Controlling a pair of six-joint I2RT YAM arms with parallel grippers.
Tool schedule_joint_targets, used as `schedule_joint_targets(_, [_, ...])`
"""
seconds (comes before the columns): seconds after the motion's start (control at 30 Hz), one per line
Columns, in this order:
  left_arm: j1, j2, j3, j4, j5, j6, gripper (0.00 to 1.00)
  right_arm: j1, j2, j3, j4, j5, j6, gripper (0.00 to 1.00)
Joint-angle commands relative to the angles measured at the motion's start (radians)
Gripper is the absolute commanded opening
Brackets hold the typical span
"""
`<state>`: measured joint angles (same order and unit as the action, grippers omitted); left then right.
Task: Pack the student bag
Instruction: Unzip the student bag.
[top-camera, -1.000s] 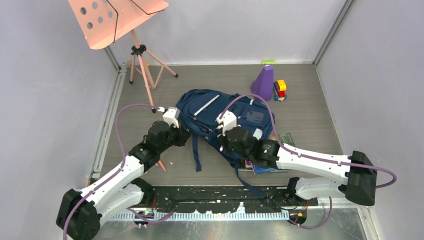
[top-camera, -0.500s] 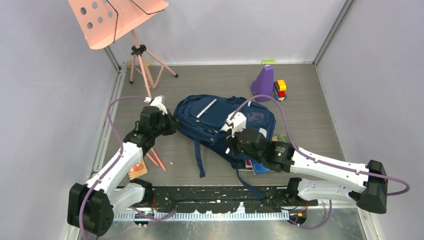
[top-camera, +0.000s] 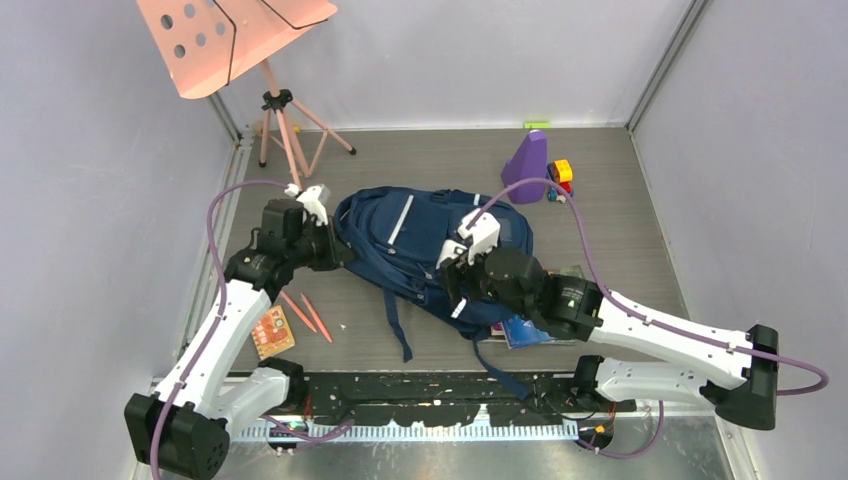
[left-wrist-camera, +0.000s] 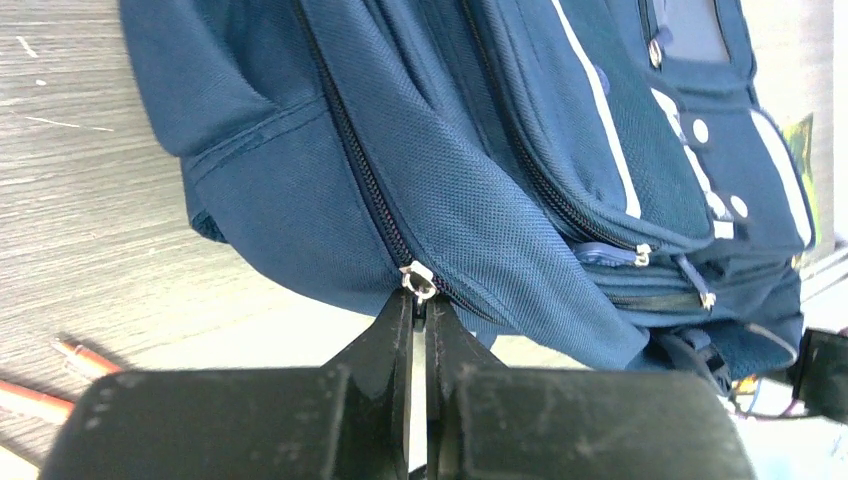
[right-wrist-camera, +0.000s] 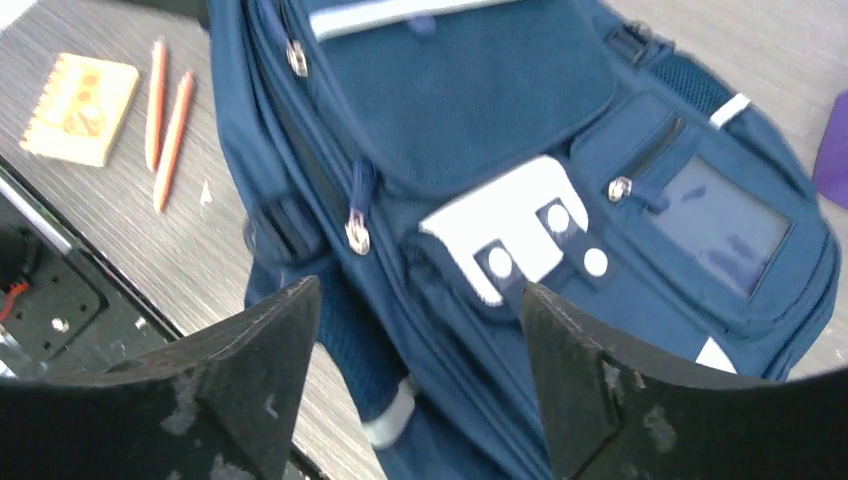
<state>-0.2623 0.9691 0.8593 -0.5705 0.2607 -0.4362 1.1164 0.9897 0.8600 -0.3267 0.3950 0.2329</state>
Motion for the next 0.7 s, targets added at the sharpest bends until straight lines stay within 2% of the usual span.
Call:
schedule_joint_targets(0.0, [0.005,-0.017,0.082,-0.081,0.157,0.120,0.00,-0.001,0.062,0.117,0.074,-0.003,-0.071,0.84])
schedule_joint_targets(0.13, [0.004,-0.013,0.100,-0.087,0.206,0.187,0.00,-0.001,0.185,0.193,0.118,-0.048,-0.104,0.86])
schedule_joint_targets(0.33, [0.005,-0.068,0.049,-0.016,0.163,0.214,0.00,0.002,0.361,0.277,0.168,-0.120,-0.093,0.85])
schedule_joint_targets(0.47, [0.005,-0.071,0.045,-0.021,0.159,0.229,0.00,0.018,0.430,0.309,0.173,-0.160,-0.080,0.82])
schedule_joint_targets(0.67, [0.004,-0.054,0.047,-0.035,0.152,0.234,0.00,0.050,0.469,0.345,0.166,-0.139,-0.060,0.81])
